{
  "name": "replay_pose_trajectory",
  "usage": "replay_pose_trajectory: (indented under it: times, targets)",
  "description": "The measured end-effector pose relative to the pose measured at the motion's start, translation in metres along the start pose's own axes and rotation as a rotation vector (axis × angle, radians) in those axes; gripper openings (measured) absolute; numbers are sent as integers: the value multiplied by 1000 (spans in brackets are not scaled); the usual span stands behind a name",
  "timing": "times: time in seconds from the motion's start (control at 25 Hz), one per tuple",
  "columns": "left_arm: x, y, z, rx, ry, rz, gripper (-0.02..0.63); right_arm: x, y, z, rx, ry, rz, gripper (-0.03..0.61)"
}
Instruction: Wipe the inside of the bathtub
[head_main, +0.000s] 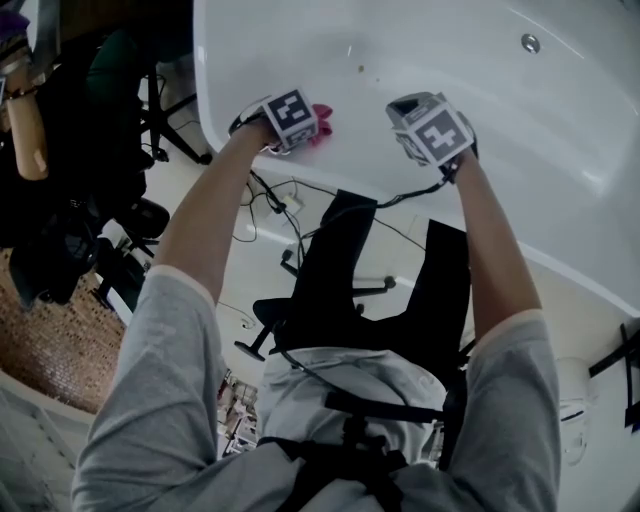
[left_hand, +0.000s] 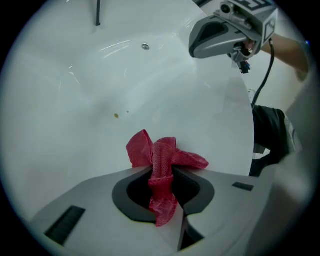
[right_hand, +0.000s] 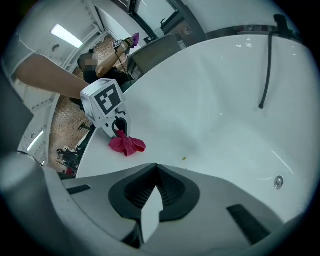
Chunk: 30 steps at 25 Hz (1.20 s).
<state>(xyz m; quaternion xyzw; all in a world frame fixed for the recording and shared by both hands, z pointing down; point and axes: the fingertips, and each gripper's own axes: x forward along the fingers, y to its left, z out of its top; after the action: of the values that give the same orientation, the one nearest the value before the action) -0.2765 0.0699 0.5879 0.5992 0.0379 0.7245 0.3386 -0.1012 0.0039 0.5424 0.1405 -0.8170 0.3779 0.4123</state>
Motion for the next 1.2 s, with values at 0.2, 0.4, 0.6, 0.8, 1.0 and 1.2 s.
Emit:
replay_pose_trajectory:
  times: [0.2, 0.4, 0.6, 0.8, 1.0, 1.2]
  targets:
    - [2, -43, 48, 30, -90, -129, 77, 13, 3, -7, 34, 28, 58, 9]
    - [5, -34, 50, 78, 13, -54, 78, 23, -11, -17, 36, 60, 30, 9]
    - [15, -3, 31, -3, 13, -7, 78, 34, -5, -22, 27, 82, 61, 9]
    - [25, 19, 22, -21, 4, -9, 78, 52, 3, -39, 2, 125, 81, 9]
    - [27, -2, 46, -43, -80, -99, 77, 61, -6, -53, 15, 133, 59, 9]
    - [25, -38, 85, 33, -124, -174, 78, 65, -10, -67, 43, 148, 51, 9]
